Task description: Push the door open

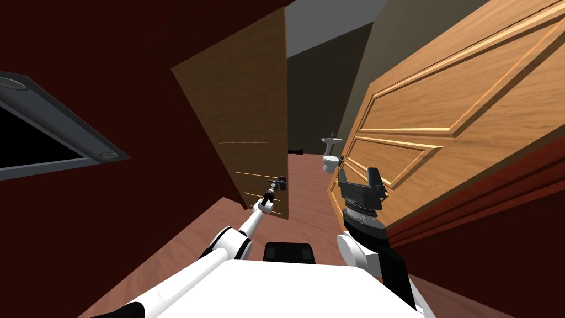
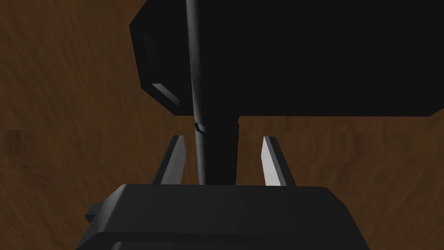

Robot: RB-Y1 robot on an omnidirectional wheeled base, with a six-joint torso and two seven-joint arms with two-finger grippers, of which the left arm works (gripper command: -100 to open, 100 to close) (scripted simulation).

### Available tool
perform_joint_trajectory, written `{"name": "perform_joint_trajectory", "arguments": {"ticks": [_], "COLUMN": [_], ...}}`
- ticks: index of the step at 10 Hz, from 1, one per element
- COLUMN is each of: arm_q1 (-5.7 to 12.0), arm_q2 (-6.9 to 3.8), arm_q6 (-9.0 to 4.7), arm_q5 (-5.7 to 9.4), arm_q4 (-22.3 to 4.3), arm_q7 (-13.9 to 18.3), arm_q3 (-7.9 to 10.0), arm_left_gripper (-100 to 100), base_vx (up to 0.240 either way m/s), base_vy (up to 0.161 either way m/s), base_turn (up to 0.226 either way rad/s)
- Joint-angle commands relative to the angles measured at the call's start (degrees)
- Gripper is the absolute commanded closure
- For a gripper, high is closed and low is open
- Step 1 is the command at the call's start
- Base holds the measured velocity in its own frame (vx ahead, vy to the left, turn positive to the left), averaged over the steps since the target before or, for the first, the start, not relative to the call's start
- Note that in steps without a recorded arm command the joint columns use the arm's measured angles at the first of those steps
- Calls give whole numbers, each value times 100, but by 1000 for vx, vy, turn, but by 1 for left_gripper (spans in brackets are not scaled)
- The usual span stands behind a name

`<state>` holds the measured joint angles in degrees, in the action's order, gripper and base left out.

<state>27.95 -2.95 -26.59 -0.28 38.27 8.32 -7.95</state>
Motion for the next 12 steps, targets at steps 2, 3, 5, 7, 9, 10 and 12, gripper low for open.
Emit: {"name": "perform_joint_trajectory", "arguments": {"ticks": [2, 3, 5, 7, 9, 10, 12], "arm_q1": [-3, -3, -3, -19, -21, -26, -26], "arm_q2": [-1, -1, -1, -74, -98, -138, -138], "arm_q6": [1, 1, 1, 11, 11, 12, 12], "arm_q5": [0, 0, 0, 35, 49, 74, 74], "arm_q4": [0, 0, 0, -20, -24, -32, -32], "arm_q7": [0, 0, 0, -50, -69, -104, -104], "arm_q3": [0, 0, 0, 127, 175, 262, 262], "arm_left_gripper": [100, 100, 100, 100, 100, 100, 100], "base_vx": [-28, -17, -5, 109, 140, 142, 87], "base_vy": [8, 5, 1, -86, -97, -68, -49], "base_turn": [-6, 1, 1, 38, 52, 37, 10]}}
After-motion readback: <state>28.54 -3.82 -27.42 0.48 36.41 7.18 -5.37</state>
